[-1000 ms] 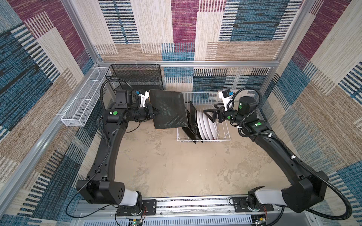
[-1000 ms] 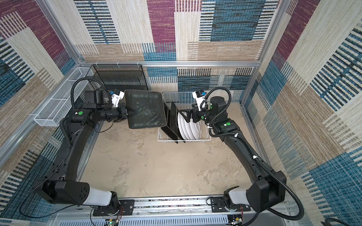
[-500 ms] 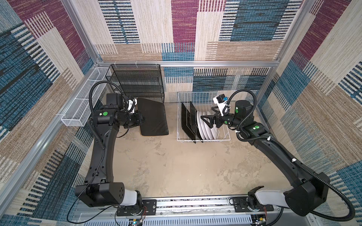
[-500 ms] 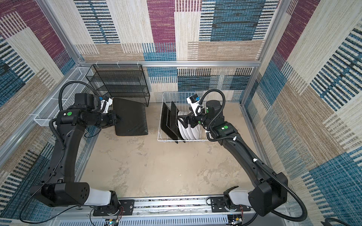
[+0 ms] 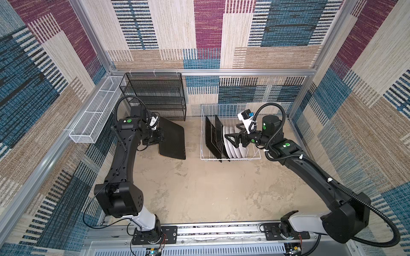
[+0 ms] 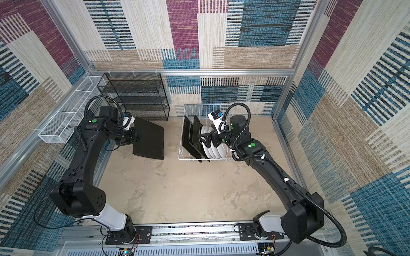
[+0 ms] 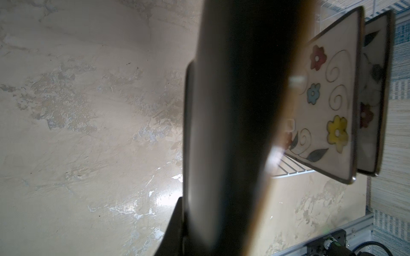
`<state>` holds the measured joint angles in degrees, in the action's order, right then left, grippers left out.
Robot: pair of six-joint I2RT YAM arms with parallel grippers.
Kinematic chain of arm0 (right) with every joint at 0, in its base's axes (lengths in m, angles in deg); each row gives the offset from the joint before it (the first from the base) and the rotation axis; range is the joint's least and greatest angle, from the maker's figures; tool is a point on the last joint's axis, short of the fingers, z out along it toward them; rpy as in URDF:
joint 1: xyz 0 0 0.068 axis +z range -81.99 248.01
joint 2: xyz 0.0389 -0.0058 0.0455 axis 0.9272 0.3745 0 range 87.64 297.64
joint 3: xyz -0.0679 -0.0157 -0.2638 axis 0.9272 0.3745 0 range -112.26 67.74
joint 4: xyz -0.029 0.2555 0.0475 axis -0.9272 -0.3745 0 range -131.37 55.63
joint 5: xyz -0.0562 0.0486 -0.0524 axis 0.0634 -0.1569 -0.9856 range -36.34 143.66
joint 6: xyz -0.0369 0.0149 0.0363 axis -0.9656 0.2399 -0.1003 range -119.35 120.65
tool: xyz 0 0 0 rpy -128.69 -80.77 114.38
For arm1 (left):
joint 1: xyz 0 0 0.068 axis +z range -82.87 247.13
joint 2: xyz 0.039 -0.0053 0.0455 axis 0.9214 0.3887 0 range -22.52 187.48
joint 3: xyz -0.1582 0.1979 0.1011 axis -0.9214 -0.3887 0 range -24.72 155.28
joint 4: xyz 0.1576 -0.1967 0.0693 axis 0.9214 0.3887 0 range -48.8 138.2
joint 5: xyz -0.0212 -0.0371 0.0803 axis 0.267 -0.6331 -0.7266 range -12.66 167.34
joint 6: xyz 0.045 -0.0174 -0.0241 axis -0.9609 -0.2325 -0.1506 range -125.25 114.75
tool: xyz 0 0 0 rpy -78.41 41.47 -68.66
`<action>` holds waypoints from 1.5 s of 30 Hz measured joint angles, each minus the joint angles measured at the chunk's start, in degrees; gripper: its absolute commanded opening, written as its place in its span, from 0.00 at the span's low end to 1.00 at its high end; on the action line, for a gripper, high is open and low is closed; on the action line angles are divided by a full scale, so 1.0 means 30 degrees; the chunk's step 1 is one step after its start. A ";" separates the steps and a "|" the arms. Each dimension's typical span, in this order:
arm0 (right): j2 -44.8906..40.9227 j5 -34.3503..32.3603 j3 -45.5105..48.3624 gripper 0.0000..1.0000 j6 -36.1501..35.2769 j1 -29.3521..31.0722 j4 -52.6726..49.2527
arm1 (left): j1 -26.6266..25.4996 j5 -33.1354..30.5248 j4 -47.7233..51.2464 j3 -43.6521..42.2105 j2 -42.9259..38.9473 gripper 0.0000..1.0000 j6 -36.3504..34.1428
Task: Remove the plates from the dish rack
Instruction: 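Carry the black plate with the left gripper toward the floor beside the rack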
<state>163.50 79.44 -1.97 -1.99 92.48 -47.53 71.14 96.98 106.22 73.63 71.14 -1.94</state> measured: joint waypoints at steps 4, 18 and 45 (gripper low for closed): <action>0.0000 -0.0015 0.0051 0.99 0.0007 0.0022 -0.0007 | 0.0036 -0.0015 -0.0015 -0.0138 0.1056 0.00 -0.0641; 0.0277 -0.0160 0.0197 0.99 0.0080 0.0095 0.0007 | 0.0386 0.1188 -0.0306 -0.0102 0.4612 0.00 -0.2229; 0.0474 -0.0656 -0.0022 0.99 0.0306 0.0109 -0.0080 | 0.2769 0.5661 -0.0787 0.0066 0.8808 0.00 -0.4029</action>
<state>164.92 77.47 -2.04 -1.07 92.80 -47.77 79.44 113.96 103.86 73.82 97.57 -14.03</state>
